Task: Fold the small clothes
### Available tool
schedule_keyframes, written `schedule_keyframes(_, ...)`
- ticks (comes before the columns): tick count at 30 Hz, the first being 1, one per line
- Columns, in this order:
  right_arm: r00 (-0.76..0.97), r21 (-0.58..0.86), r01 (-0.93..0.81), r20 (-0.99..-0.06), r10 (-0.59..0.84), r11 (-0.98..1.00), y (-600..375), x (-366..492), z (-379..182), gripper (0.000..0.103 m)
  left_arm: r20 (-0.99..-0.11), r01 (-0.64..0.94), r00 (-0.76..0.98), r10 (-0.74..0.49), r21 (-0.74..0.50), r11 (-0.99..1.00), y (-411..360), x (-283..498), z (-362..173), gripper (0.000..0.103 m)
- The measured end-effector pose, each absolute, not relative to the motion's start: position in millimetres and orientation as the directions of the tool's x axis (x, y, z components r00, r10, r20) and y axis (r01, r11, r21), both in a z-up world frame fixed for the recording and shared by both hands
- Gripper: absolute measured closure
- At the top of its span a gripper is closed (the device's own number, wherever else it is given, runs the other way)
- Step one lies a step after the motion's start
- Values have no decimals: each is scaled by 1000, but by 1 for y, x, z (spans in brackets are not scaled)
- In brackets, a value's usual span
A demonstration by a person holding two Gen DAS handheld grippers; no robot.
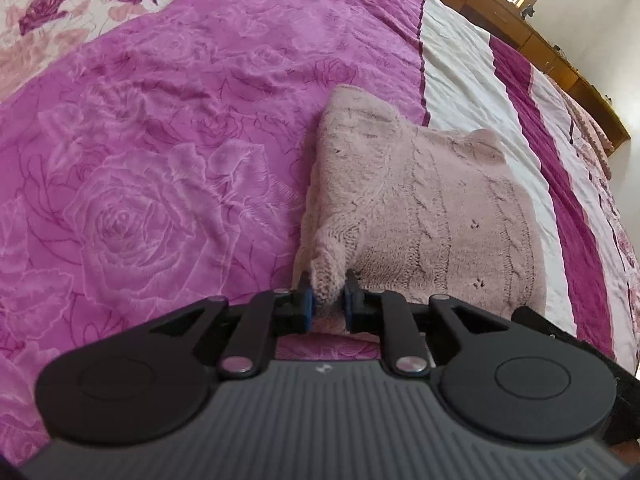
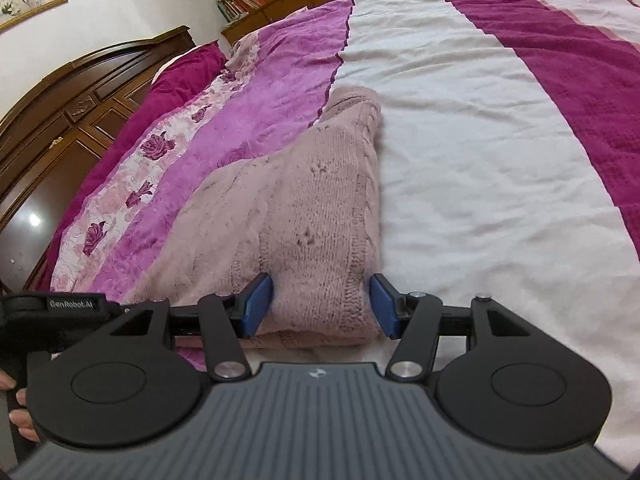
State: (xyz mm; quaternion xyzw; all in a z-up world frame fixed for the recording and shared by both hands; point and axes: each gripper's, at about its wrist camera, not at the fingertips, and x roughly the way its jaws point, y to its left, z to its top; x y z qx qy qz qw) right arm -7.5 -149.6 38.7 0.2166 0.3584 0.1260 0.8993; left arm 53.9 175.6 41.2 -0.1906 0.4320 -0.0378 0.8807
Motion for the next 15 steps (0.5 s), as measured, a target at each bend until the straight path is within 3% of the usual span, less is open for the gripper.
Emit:
schedule_keyframes(5,728,520,-75,-555,403,851,-162,-7,51,41,-723,-89,648,-239,-384,919,176,52,58,57)
schedule_keyframes(8,757,538,-80,-515,403,839,-172,-4,61,30,-707,-64,668,-230,-363,930,173,55,67,43)
schedule_keyframes(12,750,552,-79,-516,414,830,-180,12,64,25,-716,-52,663,-219,-336,940,165,70,68,35)
schedule_keyframes(15,722,567,-71,-538,435,820,-180,27,58,25,-737,-63,645,-205,-319,946,162,83,63,34)
